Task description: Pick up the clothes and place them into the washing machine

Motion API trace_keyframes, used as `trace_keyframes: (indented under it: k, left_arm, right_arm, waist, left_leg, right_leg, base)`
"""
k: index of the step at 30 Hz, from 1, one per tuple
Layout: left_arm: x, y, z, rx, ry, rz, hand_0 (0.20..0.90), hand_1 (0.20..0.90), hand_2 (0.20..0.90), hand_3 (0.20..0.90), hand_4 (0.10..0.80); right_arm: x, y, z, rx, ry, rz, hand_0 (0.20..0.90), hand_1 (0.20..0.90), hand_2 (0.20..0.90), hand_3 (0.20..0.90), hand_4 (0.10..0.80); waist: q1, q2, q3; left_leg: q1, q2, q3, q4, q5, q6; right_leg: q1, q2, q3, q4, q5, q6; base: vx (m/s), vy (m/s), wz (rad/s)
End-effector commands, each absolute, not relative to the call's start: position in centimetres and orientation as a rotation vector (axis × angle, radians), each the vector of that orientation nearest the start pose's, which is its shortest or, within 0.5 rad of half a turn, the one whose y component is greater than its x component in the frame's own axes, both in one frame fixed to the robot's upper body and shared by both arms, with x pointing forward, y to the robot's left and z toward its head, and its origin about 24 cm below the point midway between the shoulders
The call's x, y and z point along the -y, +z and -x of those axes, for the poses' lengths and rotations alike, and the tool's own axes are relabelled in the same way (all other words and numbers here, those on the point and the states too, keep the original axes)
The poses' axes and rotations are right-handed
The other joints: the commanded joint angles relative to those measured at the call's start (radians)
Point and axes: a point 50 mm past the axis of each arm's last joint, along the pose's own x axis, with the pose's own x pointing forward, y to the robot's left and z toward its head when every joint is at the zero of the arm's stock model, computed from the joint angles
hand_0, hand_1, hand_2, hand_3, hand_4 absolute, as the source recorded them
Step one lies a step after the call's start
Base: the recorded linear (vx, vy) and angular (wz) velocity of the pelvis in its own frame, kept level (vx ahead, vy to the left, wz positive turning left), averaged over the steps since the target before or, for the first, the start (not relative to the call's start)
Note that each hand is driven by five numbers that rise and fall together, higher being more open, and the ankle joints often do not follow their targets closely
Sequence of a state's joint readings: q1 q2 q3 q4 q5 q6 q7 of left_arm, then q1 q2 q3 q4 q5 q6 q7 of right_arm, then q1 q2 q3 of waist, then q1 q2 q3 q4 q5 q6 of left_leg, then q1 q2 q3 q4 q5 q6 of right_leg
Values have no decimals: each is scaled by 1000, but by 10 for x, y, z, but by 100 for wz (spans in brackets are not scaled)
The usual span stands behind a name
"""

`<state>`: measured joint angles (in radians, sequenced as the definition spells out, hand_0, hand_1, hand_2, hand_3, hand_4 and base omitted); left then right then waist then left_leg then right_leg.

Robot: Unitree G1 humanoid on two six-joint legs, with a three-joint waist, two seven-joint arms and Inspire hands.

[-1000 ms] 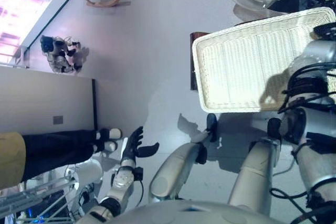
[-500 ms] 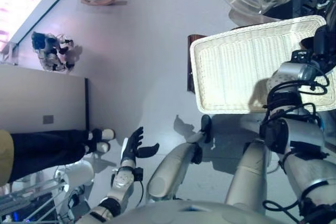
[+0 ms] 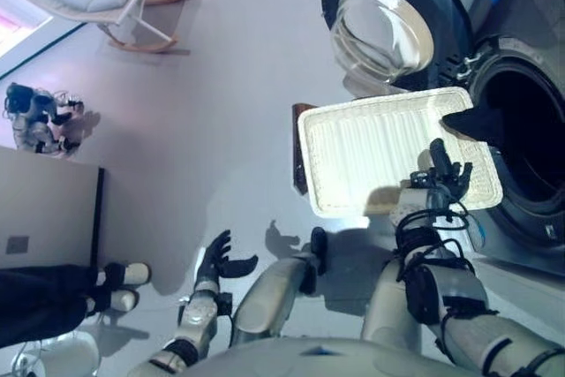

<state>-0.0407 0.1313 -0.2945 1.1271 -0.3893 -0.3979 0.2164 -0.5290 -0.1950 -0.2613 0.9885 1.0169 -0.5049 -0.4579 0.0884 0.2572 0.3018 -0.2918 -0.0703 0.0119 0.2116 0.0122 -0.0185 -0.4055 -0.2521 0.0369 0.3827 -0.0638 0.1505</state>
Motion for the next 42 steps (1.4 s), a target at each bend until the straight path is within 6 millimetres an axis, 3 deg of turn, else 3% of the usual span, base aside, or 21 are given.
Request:
trace_keyframes:
  k: [1,3,4,6,7,8,10,11,12,14,16,20,22,23,24,26,30,34,38,42]
  left_arm:
    - [-212,-143,-119,-766,374,-43,900,900,900,900,800]
    - [-211,-144,-115,-776,404,2,900,900,900,900,800]
    - [-209,-145,-116,-777,406,4,900,900,900,900,800]
    - [-211,-148,-107,-804,445,16,900,900,900,900,800]
    - [-210,-149,-103,-815,443,9,900,900,900,900,800]
    - [-208,-150,-102,-823,436,5,900,900,900,900,800]
    - [-201,-153,-95,-852,419,8,900,900,900,900,800]
    - [-202,-154,-93,-865,425,1,900,900,900,900,800]
    - [-205,-154,-90,-876,428,-18,900,900,900,900,800]
    - [-208,-153,-89,-868,441,-24,900,900,900,900,800]
    - [-207,-152,-97,-851,428,-29,900,900,900,900,800]
    - [-201,-144,-121,-755,419,0,900,900,900,900,800]
    - [-205,-138,-129,-700,441,21,900,900,900,900,800]
    - [-204,-133,-142,-660,426,25,900,900,900,900,800]
    - [-204,-132,-143,-659,426,25,900,900,900,900,800]
    - [-201,-130,-148,-635,420,27,900,900,900,900,800]
    - [-188,-131,-148,-644,358,19,900,900,900,900,800]
    - [-186,-133,-148,-662,340,-3,900,900,900,900,800]
    - [-185,-128,-157,-628,333,-11,900,900,900,900,800]
    - [-180,-123,-166,-590,309,-1,900,900,900,900,800]
  right_arm:
    - [274,18,-304,84,-954,-783,900,900,900,900,800]
    - [271,8,-299,42,-983,-787,900,900,900,900,800]
    - [272,7,-300,31,-989,-789,900,900,900,900,800]
    - [267,11,-307,23,-968,-794,900,900,900,900,800]
    - [269,13,-309,28,-974,-802,900,900,900,900,800]
    - [269,20,-314,46,-973,-816,900,900,900,900,800]
    - [271,30,-323,62,-958,-804,900,900,900,900,800]
    - [270,31,-324,62,-965,-802,900,900,900,900,800]
    - [264,38,-330,79,-945,-816,900,900,900,900,800]
    - [254,51,-341,96,-902,-829,900,900,900,900,800]
    - [254,54,-343,100,-897,-840,900,900,900,900,800]
    - [249,60,-346,115,-878,-840,900,900,900,900,800]
    - [243,80,-358,154,-849,-856,900,900,900,900,800]
    - [248,78,-357,154,-870,-872,900,900,900,900,800]
    - [249,79,-357,157,-868,-873,900,900,900,900,800]
    - [249,103,-366,222,-854,-926,900,900,900,900,800]
    - [282,132,-367,310,-924,-960,900,900,900,900,800]
    - [307,155,-363,391,-970,-962,900,900,900,900,800]
    - [335,192,-357,498,-998,-946,900,900,900,900,800]
    - [346,208,-354,544,-1003,-937,900,900,900,900,800]
  waist:
    - [15,-21,-119]
    - [24,-19,-90]
    - [29,-19,-77]
    - [43,-22,-87]
    - [57,-14,-90]
    - [76,11,-91]
    - [106,47,-80]
    - [112,54,-78]
    - [109,60,-82]
    - [119,76,-81]
    - [136,88,-82]
    - [143,114,-85]
    - [145,131,-50]
    - [151,111,-42]
    - [154,113,-43]
    - [147,142,-19]
    - [156,158,-10]
    - [159,178,-3]
    - [175,201,-1]
    - [184,207,-4]
  left_leg:
    - [61,29,23,60,-82,-47]
    - [3,74,-6,238,66,-78]
    - [-41,66,-18,232,100,-75]
    - [-80,65,-11,183,75,-65]
    - [-101,49,-17,144,73,-61]
    - [-117,55,-38,6,113,-57]
    - [-125,26,-70,-179,145,-46]
    - [-144,27,-76,-200,157,-45]
    - [-128,21,-83,-202,146,-27]
    - [-123,26,-83,-192,166,-31]
    - [-141,19,-49,-187,196,-42]
    - [-122,-11,1,-194,171,-25]
    - [-129,0,40,-193,167,-26]
    - [-153,-15,35,-160,153,-19]
    - [-160,-12,35,-156,157,-19]
    - [-175,-24,42,-140,139,-9]
    - [-209,-47,48,-112,131,-6]
    - [-230,-66,39,-94,116,-6]
    - [-262,-84,28,-86,117,-10]
    - [-288,-88,27,-82,117,-14]
  right_leg:
    - [65,-3,-25,-118,35,-59]
    - [114,6,-42,-99,-8,-90]
    - [121,7,-43,-103,-6,-101]
    - [107,24,-51,-95,-28,-103]
    - [103,46,-37,-81,-47,-103]
    - [94,82,-26,-58,-62,-99]
    - [72,126,-8,-20,-74,-98]
    - [62,136,0,-15,-75,-98]
    - [46,142,9,13,-91,-91]
    - [23,154,24,24,-80,-85]
    - [19,133,39,4,-84,-77]
    - [0,66,33,-1,-61,-51]
    - [-81,41,13,-13,21,-38]
    - [-65,44,15,-8,-14,-42]
    - [-71,47,15,-8,-7,-43]
    - [-137,36,53,45,17,-49]
    - [-152,30,56,49,-10,-55]
    - [-160,12,52,56,-44,-56]
    - [-191,1,60,71,-62,-62]
    - [-220,0,72,83,-68,-66]
  base:
    - [262,-366,-9]
    - [124,-336,-14]
    - [-41,-152,-3]
    - [105,-120,11]
    - [241,-50,9]
    - [229,3,-3]
    - [173,32,-23]
    - [170,60,-46]
    - [99,58,-64]
    - [63,170,-93]
    - [137,274,-93]
    - [146,257,-51]
    - [-58,95,-32]
    - [-73,-15,-45]
    - [-11,-11,-14]
    - [-30,118,25]
    - [42,64,7]
    - [55,40,14]
    - [29,34,9]
    - [37,23,10]
